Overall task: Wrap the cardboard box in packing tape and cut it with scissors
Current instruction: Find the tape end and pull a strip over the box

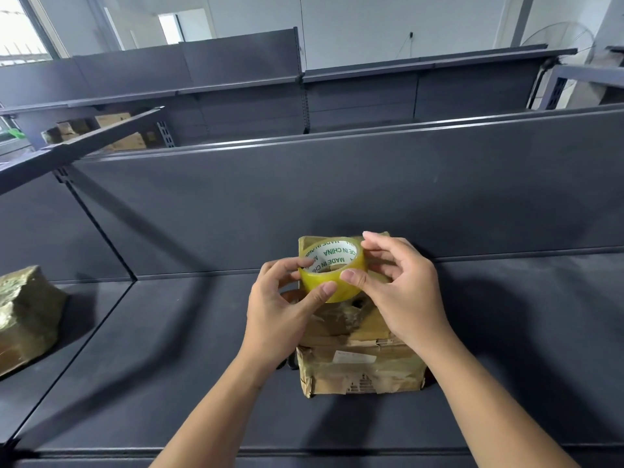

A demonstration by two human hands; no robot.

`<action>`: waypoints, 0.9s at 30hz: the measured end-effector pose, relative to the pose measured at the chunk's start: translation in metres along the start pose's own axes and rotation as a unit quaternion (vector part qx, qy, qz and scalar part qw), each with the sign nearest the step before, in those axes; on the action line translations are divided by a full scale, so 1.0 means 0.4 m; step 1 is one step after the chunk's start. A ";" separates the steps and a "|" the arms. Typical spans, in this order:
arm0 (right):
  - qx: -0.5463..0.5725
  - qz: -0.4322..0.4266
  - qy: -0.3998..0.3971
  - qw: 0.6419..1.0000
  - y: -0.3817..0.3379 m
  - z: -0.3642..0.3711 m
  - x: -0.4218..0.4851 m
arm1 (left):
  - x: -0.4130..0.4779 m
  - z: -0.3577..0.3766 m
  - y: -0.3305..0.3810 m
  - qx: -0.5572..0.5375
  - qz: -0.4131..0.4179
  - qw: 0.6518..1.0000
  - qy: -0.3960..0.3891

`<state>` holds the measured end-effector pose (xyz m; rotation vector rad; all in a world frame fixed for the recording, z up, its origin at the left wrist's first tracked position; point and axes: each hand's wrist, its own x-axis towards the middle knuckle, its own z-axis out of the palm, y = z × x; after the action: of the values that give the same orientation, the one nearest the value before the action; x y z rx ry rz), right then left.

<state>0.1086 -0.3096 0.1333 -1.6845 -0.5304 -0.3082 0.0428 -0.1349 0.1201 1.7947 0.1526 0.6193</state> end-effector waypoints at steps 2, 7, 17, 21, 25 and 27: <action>-0.001 -0.004 -0.003 1.000 0.002 -0.002 0.000 | 0.006 -0.006 -0.003 -0.009 -0.011 1.000 -0.014; 0.015 0.016 0.000 1.000 0.019 0.000 0.000 | 0.009 -0.009 -0.006 0.007 -0.011 1.000 -0.019; -0.015 0.039 -0.044 0.998 0.043 -0.006 -0.003 | 0.030 -0.012 0.001 0.026 -0.034 0.997 -0.069; -0.004 0.052 -0.027 0.998 0.053 -0.003 0.006 | 0.039 -0.014 -0.004 0.037 -0.036 0.996 -0.069; 0.026 0.062 -0.009 0.998 0.055 0.001 0.007 | 0.041 -0.013 -0.009 0.050 -0.031 0.996 -0.062; 0.031 0.061 0.011 0.998 0.054 0.004 0.001 | 0.040 -0.010 -0.010 0.052 -0.030 0.996 -0.060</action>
<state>0.1198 -0.3105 0.1146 -1.6446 -0.4147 -0.2189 0.0553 -0.1236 0.1226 1.9148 0.1579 0.4663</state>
